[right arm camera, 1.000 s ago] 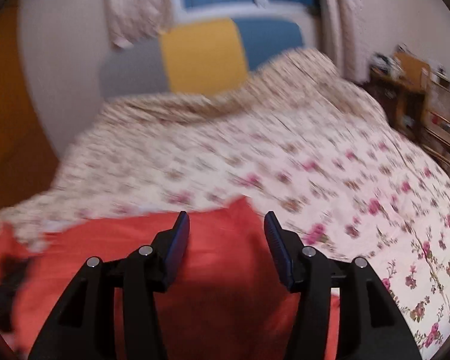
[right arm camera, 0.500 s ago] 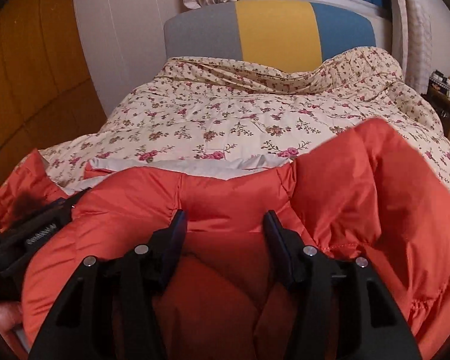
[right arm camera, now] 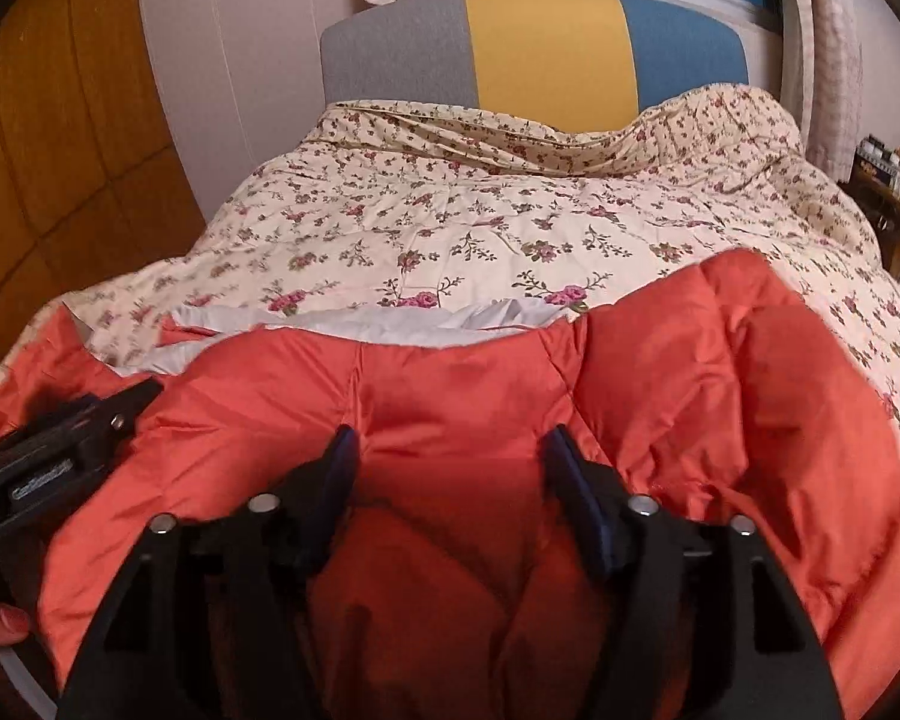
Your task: Fold large clothes
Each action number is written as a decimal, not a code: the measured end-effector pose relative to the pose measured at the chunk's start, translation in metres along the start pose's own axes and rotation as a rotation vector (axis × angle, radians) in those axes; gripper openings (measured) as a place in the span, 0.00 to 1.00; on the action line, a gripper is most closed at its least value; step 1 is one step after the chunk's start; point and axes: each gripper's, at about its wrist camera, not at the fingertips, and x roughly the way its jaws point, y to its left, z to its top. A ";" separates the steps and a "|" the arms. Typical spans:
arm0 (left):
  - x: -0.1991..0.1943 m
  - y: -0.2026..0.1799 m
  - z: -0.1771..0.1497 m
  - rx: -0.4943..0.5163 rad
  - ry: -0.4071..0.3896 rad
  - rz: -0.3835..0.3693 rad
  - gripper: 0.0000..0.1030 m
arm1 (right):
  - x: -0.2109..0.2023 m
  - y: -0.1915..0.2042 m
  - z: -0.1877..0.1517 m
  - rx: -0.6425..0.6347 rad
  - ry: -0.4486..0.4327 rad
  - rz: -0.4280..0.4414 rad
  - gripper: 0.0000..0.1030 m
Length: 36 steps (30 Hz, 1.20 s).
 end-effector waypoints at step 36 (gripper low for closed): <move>-0.065 0.136 -0.023 -0.372 -0.255 0.041 0.97 | 0.000 -0.102 -0.010 0.162 0.041 -0.254 0.71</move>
